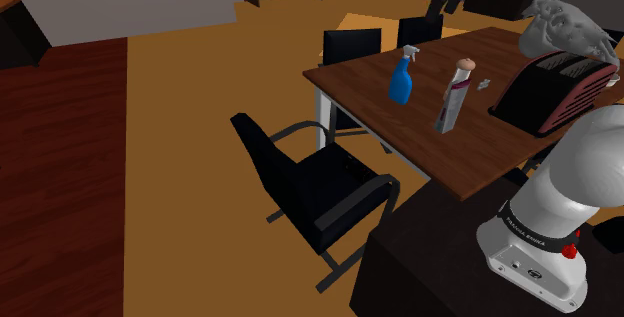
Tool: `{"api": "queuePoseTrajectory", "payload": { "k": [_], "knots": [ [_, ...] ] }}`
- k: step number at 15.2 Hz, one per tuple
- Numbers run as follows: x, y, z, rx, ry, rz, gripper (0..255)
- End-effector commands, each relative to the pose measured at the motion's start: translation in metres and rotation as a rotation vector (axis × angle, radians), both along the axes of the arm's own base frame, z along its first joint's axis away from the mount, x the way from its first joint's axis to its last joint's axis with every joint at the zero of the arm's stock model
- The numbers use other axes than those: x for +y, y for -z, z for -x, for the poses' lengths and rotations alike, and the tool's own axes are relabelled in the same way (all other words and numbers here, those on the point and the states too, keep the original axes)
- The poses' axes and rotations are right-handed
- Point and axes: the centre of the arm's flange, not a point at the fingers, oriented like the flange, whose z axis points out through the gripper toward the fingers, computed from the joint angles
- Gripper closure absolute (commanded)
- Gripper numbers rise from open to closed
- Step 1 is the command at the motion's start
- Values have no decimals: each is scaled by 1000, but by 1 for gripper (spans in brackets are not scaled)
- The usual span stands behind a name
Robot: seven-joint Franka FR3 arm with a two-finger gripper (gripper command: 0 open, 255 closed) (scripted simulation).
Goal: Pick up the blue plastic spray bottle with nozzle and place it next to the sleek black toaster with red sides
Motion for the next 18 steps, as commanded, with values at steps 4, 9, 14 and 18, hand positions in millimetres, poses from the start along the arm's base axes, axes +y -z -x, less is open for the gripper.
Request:
{"api": "queuePoseTrajectory", "payload": {
  "k": [4, 9, 14, 18],
  "knots": [
    [-25, 26, -14, -20, 20, -3, 0],
    [-67, 69, -37, -52, 54, -7, 0],
    [-110, 112, -60, -85, 88, -12, 0],
    [-145, 145, -78, -111, 115, -15, 0]
  ]
}}
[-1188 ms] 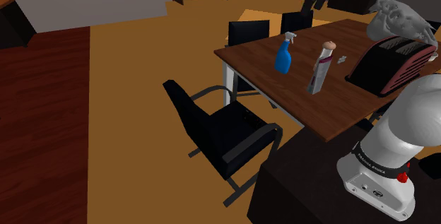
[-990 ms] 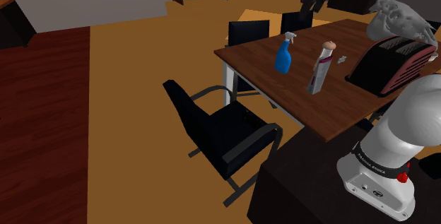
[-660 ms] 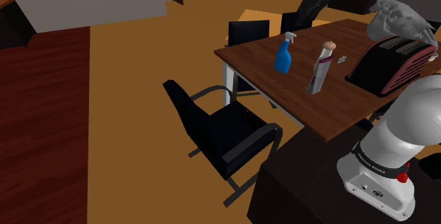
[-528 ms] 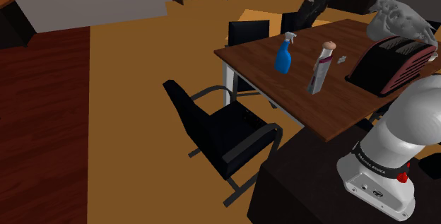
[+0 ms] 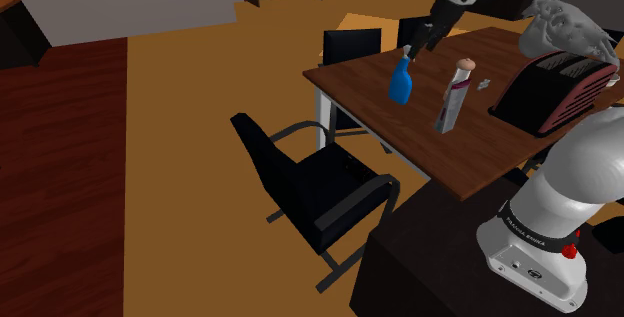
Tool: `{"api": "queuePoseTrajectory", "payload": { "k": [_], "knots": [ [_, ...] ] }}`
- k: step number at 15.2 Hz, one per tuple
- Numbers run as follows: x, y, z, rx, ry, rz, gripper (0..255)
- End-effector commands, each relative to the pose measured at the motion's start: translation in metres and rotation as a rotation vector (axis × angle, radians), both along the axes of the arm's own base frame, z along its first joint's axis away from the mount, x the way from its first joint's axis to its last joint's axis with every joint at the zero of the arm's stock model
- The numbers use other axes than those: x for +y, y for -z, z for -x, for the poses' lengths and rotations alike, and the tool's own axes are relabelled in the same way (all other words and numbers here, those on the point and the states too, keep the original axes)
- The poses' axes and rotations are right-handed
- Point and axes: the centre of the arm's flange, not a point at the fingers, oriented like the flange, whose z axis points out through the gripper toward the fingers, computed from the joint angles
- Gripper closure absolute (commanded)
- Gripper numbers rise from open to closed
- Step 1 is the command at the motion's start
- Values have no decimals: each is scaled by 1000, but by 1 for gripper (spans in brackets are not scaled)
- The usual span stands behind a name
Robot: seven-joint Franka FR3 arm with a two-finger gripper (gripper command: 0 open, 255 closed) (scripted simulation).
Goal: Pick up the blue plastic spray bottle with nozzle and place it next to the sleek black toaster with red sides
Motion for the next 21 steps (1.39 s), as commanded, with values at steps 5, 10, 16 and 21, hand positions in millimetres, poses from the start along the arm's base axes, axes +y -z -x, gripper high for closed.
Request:
{"api": "queuePoseTrajectory", "payload": {
  "k": [5, 10, 16, 21],
  "knots": [
    [-57, 48, -27, -42, 41, -4, 0],
    [-101, 89, -49, -74, 75, -8, 0],
    [-155, 137, -76, -113, 116, -14, 0],
    [-188, 170, -94, -137, 140, -17, 0]
  ]
}}
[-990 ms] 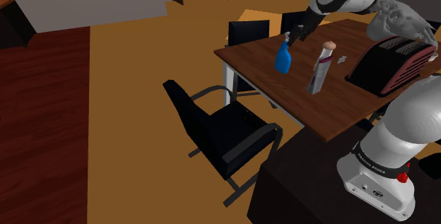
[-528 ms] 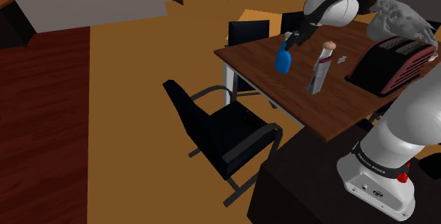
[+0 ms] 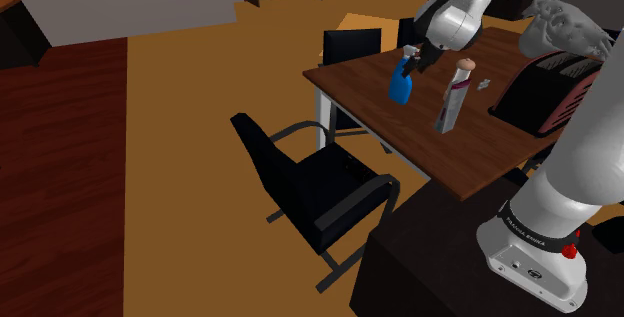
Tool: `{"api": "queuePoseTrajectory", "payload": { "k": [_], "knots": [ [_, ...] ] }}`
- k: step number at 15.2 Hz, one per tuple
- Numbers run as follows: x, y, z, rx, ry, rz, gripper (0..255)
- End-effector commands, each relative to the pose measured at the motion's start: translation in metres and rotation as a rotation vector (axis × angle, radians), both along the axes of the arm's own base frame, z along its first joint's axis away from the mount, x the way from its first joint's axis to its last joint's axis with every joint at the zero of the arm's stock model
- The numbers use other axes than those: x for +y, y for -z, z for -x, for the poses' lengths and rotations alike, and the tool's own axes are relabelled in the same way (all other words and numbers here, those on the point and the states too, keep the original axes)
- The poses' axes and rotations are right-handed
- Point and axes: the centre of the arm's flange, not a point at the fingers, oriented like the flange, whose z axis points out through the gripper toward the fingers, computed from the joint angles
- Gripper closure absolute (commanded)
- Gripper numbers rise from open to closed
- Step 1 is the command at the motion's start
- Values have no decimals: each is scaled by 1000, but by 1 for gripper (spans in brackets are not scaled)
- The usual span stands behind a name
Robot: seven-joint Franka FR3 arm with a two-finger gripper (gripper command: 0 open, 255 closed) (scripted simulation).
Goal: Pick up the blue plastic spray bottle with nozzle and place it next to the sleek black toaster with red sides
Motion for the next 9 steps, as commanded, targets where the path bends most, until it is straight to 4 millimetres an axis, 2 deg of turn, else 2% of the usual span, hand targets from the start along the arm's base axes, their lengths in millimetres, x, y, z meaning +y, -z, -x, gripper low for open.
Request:
{"api": "queuePoseTrajectory", "payload": {
  "k": [1, 6, 9],
  "knots": [
    [-5, 10, -6, -4, 3, -1, 0],
    [-7, 33, -17, -4, 3, -1, 0],
    [-7, 36, -19, -4, 3, -1, 0]
  ]
}}
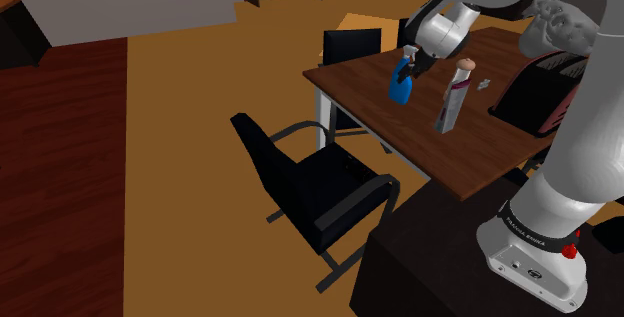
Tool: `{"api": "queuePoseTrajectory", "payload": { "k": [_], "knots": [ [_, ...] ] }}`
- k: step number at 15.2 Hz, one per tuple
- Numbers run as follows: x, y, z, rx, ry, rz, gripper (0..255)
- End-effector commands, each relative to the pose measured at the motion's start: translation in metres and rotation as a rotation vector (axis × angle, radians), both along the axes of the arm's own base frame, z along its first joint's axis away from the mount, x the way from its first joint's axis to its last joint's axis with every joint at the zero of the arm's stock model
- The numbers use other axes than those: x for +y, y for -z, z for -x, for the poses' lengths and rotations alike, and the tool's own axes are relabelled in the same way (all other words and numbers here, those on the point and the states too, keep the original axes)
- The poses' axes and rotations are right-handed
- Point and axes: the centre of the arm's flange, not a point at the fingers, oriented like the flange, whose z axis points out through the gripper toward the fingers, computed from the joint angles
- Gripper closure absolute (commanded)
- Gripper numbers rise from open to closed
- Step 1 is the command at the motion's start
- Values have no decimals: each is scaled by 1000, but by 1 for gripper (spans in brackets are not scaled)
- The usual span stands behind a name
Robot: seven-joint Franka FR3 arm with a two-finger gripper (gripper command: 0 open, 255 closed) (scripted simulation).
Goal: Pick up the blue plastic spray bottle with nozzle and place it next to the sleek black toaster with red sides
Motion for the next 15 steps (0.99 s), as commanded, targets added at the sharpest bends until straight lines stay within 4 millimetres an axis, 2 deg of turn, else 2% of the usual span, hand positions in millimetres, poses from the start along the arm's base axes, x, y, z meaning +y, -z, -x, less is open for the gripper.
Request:
{"api": "queuePoseTrajectory", "payload": {
  "k": [1, 5, 6, 15],
  "knots": [
    [0, 1, -1, 0, 0, 0, 0],
    [0, 1, -1, 0, 0, 0, 0],
    [0, 1, -1, 0, 0, 0, 255],
    [0, 1, -1, 0, 0, 0, 255]
  ]
}}
